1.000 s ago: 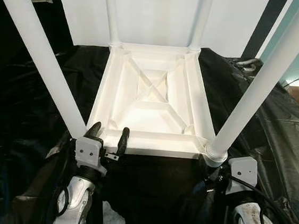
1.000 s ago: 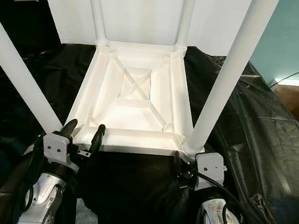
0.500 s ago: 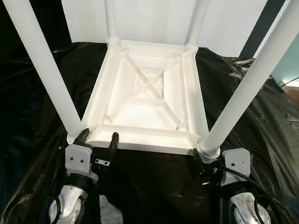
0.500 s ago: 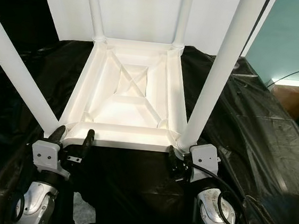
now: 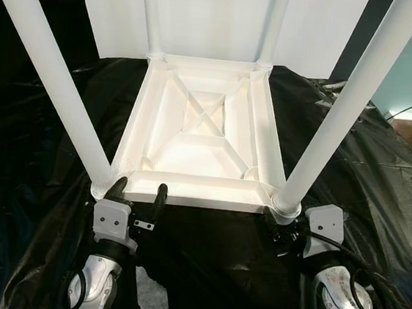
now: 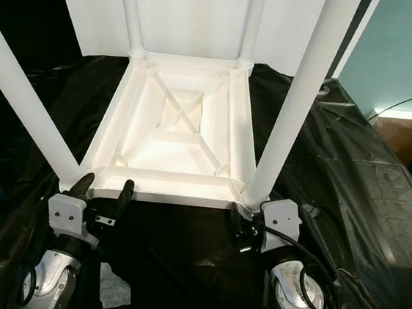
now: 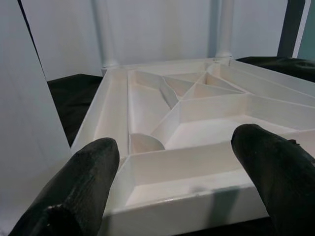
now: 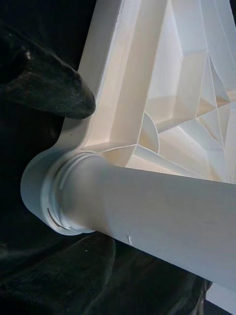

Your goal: Building children table

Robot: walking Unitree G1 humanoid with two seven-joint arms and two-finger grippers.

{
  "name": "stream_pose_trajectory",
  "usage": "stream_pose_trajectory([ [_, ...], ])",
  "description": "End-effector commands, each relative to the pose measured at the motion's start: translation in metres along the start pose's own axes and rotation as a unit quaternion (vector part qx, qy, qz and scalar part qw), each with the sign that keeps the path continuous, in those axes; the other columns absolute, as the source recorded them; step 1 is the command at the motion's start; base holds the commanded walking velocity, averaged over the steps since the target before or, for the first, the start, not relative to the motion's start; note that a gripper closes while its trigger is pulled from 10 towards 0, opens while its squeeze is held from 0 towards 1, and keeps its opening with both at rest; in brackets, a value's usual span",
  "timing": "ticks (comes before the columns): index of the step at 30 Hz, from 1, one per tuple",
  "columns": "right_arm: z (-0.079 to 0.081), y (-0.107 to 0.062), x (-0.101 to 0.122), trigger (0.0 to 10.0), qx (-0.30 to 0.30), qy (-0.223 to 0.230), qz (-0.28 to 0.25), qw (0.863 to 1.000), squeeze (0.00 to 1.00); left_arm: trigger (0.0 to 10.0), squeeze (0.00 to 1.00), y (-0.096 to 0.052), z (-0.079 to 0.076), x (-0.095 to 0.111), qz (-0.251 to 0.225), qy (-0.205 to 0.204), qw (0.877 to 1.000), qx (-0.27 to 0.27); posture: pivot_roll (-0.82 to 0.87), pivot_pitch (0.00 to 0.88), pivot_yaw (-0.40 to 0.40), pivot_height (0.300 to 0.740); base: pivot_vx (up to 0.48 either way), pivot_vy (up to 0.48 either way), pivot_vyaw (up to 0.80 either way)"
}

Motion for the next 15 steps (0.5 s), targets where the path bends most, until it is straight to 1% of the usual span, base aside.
stream_pose_trajectory([
  [1,0.0042,-0.0006,-0.0002,10.0,0.008,0.008,0.000,1.000,0.00,10.0,0.00,0.0007,0.0074,0.0046,-0.011,0.000,0.999,0.040,-0.01,0.036,-0.008,0.740,0.000,0.000,0.00],
  [8,0.0084,-0.0001,0.0022,10.0,0.017,0.017,-0.009,1.000,0.00,10.0,0.00,0.0018,0.0078,0.0067,-0.015,0.000,0.999,0.042,0.00,0.039,-0.007,0.740,0.000,0.000,0.00],
  [15,0.0098,0.0003,0.0045,10.0,0.021,0.023,-0.016,0.999,0.00,10.0,0.00,-0.0016,0.0078,0.0068,-0.014,0.000,0.999,0.047,0.01,0.041,-0.012,0.740,0.000,0.000,0.00],
])
Point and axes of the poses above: a point about 5 cm out from each wrist's last joint towards the gripper, its own y axis pointing out of the wrist towards the gripper, its own x axis along the axis of the wrist's last joint, z = x × y, the point moved 3 cm from there along y, pointing out of the wrist towards the gripper, and after that the axes turned 1 degree about -y, right-handed, at the moved point
